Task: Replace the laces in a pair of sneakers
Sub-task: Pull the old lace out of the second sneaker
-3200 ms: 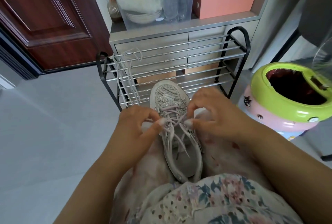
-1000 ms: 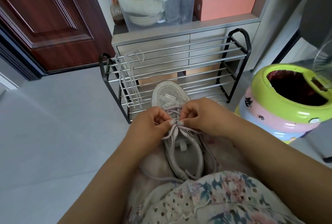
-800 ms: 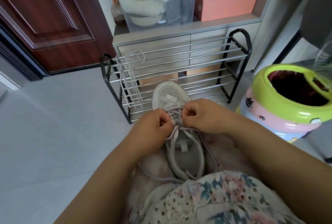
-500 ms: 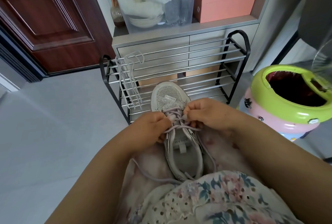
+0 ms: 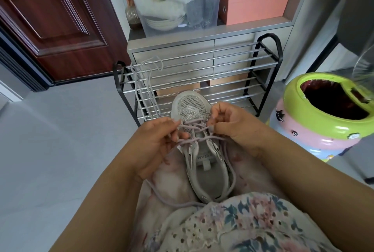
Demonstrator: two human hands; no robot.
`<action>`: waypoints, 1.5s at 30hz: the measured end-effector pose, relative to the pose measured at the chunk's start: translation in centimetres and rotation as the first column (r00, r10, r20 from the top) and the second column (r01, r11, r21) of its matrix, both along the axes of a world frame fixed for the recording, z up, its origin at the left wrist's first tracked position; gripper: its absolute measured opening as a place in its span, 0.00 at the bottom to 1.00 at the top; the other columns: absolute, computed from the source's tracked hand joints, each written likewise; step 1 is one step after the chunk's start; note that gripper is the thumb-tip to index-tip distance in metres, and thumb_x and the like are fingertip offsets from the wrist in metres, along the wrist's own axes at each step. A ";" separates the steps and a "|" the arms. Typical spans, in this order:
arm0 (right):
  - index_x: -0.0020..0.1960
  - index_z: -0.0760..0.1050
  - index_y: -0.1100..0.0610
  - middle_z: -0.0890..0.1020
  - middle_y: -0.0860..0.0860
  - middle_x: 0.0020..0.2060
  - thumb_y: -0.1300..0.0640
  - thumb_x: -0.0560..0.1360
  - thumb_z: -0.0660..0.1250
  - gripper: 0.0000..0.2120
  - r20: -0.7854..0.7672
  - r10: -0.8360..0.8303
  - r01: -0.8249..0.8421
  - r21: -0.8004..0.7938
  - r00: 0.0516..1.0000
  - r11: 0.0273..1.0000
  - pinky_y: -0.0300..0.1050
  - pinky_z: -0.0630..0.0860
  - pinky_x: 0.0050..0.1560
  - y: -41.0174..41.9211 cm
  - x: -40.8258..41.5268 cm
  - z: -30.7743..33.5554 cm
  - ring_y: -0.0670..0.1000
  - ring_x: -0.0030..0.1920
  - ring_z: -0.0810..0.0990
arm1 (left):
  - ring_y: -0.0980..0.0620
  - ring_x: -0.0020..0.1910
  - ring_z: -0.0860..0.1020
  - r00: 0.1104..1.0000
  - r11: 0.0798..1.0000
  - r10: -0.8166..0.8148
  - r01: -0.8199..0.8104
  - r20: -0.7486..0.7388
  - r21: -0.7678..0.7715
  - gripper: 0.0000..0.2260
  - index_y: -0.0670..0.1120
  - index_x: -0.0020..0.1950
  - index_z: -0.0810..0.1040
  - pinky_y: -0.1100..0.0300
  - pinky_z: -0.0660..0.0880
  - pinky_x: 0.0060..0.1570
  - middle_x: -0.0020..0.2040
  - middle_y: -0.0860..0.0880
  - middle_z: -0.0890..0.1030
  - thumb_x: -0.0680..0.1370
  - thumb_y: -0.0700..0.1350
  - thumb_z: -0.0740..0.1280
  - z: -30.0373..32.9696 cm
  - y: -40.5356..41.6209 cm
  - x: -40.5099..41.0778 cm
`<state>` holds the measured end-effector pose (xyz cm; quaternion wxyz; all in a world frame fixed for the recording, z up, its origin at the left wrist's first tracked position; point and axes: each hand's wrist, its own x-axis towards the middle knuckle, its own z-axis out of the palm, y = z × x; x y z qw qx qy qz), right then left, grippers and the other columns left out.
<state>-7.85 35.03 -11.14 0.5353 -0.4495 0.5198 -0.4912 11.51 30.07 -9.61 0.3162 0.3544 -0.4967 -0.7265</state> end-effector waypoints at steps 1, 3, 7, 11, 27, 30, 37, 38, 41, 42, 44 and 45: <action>0.40 0.67 0.57 0.78 0.51 0.32 0.76 0.73 0.61 0.15 0.019 -0.019 0.020 -0.017 1.000 1.000 0.35 0.71 0.28 0.0 0.1 0.1 0.47 0.30 0.75 | 0.50 0.35 0.77 1.000 1.000 0.009 -0.009 -0.027 0.003 0.10 0.41 0.34 0.69 0.61 0.78 0.39 0.27 0.47 0.71 0.70 0.45 0.65 -0.1 0.1 0.0; 0.39 0.66 0.56 0.78 0.51 0.33 0.76 0.72 0.61 0.16 0.040 -0.027 0.029 -0.037 0.999 0.999 0.35 0.69 0.26 0.1 0.3 0.3 0.47 0.29 0.75 | 0.51 0.30 0.74 0.997 0.999 0.033 -0.033 -0.063 -0.008 0.08 0.42 0.36 0.69 0.55 0.79 0.47 0.26 0.49 0.68 0.71 0.43 0.65 -0.2 0.2 0.0; 0.36 0.66 0.57 0.76 0.55 0.32 0.75 0.68 0.62 0.14 0.103 0.008 -0.004 -0.035 0.995 0.999 0.42 0.71 0.34 -0.1 0.0 0.7 0.50 0.31 0.75 | 0.54 0.24 0.66 0.991 0.994 0.108 -0.108 -0.074 0.008 0.07 0.42 0.39 0.69 0.56 0.80 0.39 0.26 0.49 0.65 0.71 0.42 0.67 -0.2 -0.3 0.4; 0.35 0.68 0.55 0.70 0.51 0.24 0.72 0.66 0.62 0.12 0.453 -0.048 0.068 -0.026 0.890 0.997 0.46 0.78 0.38 0.0 -2.9 2.4 0.49 0.26 0.70 | 0.57 0.22 0.61 0.987 0.989 0.146 -0.147 -0.072 -0.008 0.06 0.44 0.39 0.71 0.65 0.66 0.22 0.28 0.48 0.68 0.71 0.43 0.67 0.4 -0.9 1.4; 0.38 0.78 0.51 0.73 0.47 0.35 0.60 0.71 0.72 0.06 -0.624 -0.179 0.043 -0.227 0.760 0.973 0.30 0.66 0.36 0.0 -4.5 0.5 0.41 0.34 0.69 | 0.51 0.31 0.70 0.814 0.889 0.150 0.137 0.561 -0.436 0.09 0.49 0.40 0.85 0.64 0.68 0.28 0.38 0.35 0.76 0.76 0.49 0.68 0.1 -0.8 2.0; 0.36 0.78 0.49 0.77 0.44 0.36 0.53 0.71 0.73 0.06 -0.746 -0.073 -0.144 -0.222 0.661 0.964 0.28 0.65 0.41 0.0 -3.3 0.3 0.40 0.42 0.72 | 0.59 0.30 0.74 0.780 0.847 0.096 0.262 0.619 -0.462 0.11 0.45 0.40 0.83 0.70 0.69 0.27 0.33 0.45 0.78 0.77 0.50 0.67 -0.1 -0.2 1.2; 0.37 0.75 0.47 0.74 0.46 0.43 0.53 0.71 0.72 0.07 -0.786 0.066 -0.249 -0.115 0.615 0.962 0.33 0.66 0.48 -0.1 -2.0 -0.6 0.44 0.48 0.72 | 0.62 0.27 0.70 0.776 0.851 0.043 0.302 0.630 -0.430 0.11 0.43 0.37 0.76 0.66 0.73 0.27 0.29 0.55 0.71 0.79 0.44 0.65 -0.5 -0.1 0.7; 0.35 0.74 0.45 0.73 0.45 0.44 0.53 0.71 0.72 0.09 -0.789 0.078 -0.247 -0.095 0.609 0.964 0.34 0.66 0.49 -0.1 -2.0 -0.7 0.44 0.49 0.71 | 0.62 0.26 0.70 0.774 0.859 0.062 0.281 0.630 -0.429 0.12 0.43 0.37 0.75 0.67 0.72 0.26 0.30 0.52 0.70 0.79 0.44 0.64 -0.5 -0.1 0.7; 0.34 0.71 0.42 0.72 0.46 0.47 0.54 0.72 0.71 0.13 -0.791 -0.001 -0.165 -0.129 0.612 0.978 0.36 0.61 0.52 -0.1 -2.4 -0.6 0.46 0.52 0.68 | 0.57 0.28 0.69 0.753 0.856 0.168 0.209 0.636 -0.473 0.13 0.45 0.36 0.74 0.67 0.69 0.26 0.32 0.45 0.70 0.80 0.45 0.62 -0.3 -0.2 1.1; 0.34 0.71 0.44 0.72 0.47 0.48 0.54 0.72 0.71 0.12 -0.793 -0.082 -0.105 -0.181 0.603 0.978 0.35 0.59 0.52 -0.1 -2.8 -0.6 0.47 0.54 0.67 | 0.55 0.30 0.69 0.743 0.845 0.215 0.183 0.634 -0.502 0.13 0.45 0.36 0.75 0.65 0.68 0.29 0.33 0.43 0.71 0.81 0.45 0.61 -0.1 -0.4 1.3; 0.34 0.70 0.47 0.71 0.48 0.48 0.53 0.73 0.70 0.12 -0.784 -0.255 0.050 -0.276 0.566 0.960 0.38 0.58 0.54 -0.3 -4.0 -0.3 0.49 0.54 0.67 | 0.56 0.31 0.71 0.747 0.844 0.309 0.070 0.589 -0.531 0.14 0.42 0.38 0.75 0.64 0.68 0.30 0.35 0.43 0.75 0.81 0.45 0.60 0.2 -0.7 2.0; 0.33 0.69 0.46 0.72 0.48 0.46 0.50 0.73 0.68 0.12 -0.773 -0.333 0.127 -0.316 0.541 0.940 0.41 0.59 0.54 -0.4 -4.8 -0.1 0.50 0.53 0.67 | 0.57 0.31 0.72 0.747 0.845 0.360 -0.008 0.559 -0.534 0.14 0.42 0.38 0.75 0.63 0.69 0.31 0.36 0.44 0.76 0.81 0.45 0.60 0.4 -1.0 2.5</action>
